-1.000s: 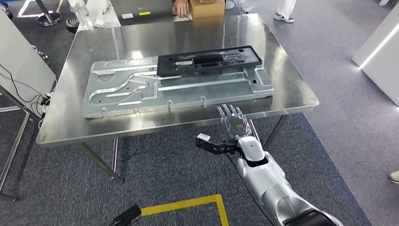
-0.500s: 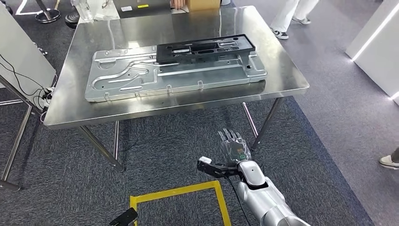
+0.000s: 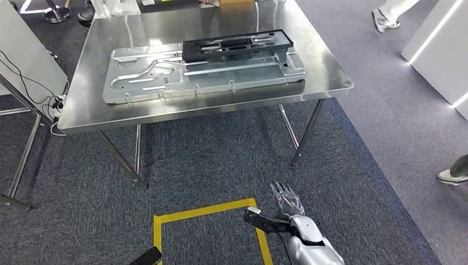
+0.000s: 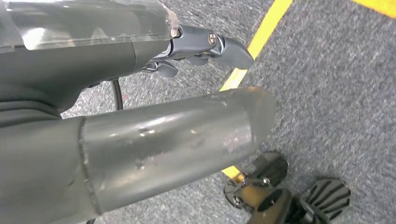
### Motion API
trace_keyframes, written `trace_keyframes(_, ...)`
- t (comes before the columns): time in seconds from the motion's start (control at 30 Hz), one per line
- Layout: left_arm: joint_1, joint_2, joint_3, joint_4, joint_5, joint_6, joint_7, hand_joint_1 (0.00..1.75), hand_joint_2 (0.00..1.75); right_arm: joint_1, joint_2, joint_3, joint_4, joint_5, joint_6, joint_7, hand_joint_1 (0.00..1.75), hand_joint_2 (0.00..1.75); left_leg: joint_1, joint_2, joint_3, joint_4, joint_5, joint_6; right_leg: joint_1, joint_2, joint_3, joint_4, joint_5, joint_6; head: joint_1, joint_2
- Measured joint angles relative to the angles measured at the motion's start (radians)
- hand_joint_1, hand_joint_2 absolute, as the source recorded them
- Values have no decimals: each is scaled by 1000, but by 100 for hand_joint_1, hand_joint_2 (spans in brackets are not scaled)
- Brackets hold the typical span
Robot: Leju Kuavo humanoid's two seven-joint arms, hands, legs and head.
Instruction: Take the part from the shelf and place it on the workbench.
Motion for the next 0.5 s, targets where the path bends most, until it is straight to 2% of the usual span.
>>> trace_keyframes(0.07, 7, 1, -1, 1, -11, 0, -7, 0, 0, 27, -10, -40, 26, -97, 38, -29, 0, 0, 4, 1, 1, -12, 10, 15, -1, -1, -1, 8, -4, 12, 0, 0)
trace_keyframes(0.1, 20, 3, -5, 3, -27, 4, -17, 0, 0, 53, -18, -75, 44, -167, 50, -51, 0, 0, 6, 1, 1, -17, 17, 23, -2, 0, -9, 30, -24, 17, 1, 0)
trace_keyframes(0.13, 40, 6, -13, 9, -50, 17, -38, 0, 0, 85, -27, -120, 66, -243, 60, -77, 0, 0, 8, 2, 0, -21, 23, 30, -4, 0, -25, 73, -58, 22, 1, 0)
trace_keyframes(0.2, 100, 20, -39, 34, -95, 73, -103, 0, 0, 165, -53, -226, 122, -383, 85, -137, 0, 0, 6, 3, -6, -21, 28, 36, -9, 1, -71, 200, -139, 31, 2, 0)
trace_keyframes(0.23, 132, 28, -52, 49, -111, 100, -131, 0, 0, 210, -66, -283, 154, -440, 102, -165, 0, 0, 5, 3, -8, -20, 28, 36, -11, 0, -86, 252, -164, 34, 2, 0)
trace_keyframes(0.27, 161, 35, -63, 63, -123, 118, -149, 0, 0, 255, -79, -337, 185, -483, 117, -186, 0, 0, 5, 3, -9, -18, 27, 36, -14, 0, -87, 274, -171, 37, 2, 0)
trace_keyframes(0.3, 186, 41, -71, 74, -131, 123, -156, 0, 0, 298, -90, -383, 210, -510, 126, -198, 0, 0, 5, 3, -12, -15, 27, 35, -17, 0, -69, 255, -159, 39, 2, 0)
trace_keyframes(0.33, 206, 45, -77, 81, -135, 124, -158, 0, 0, 333, -99, -420, 229, -525, 130, -205, 0, 0, 6, 2, -14, -12, 25, 33, -19, -1, -38, 207, -135, 39, 2, 0)
trace_keyframes(0.4, 222, 50, -86, 90, -139, 120, -155, 0, 0, 367, -111, -474, 257, -532, 136, -201, 0, 0, 5, 0, -22, -3, 20, 24, -20, 6, 37, 72, -91, 37, 1, 0)
trace_keyframes(0.47, 216, 54, -96, 98, -145, 113, -151, 0, 0, 374, -113, -513, 281, -542, 164, -161, 0, 0, 3, 2, -27, 1, 15, 11, -18, 9, 73, 6, -78, 28, 0, 0)
trace_keyframes(0.5, 211, 55, -101, 100, -149, 109, -150, 0, 0, 377, -112, -532, 291, -553, 190, -121, 0, 0, 2, 2, -27, 1, 14, 5, -15, 7, 75, 6, -78, 22, 0, 0)
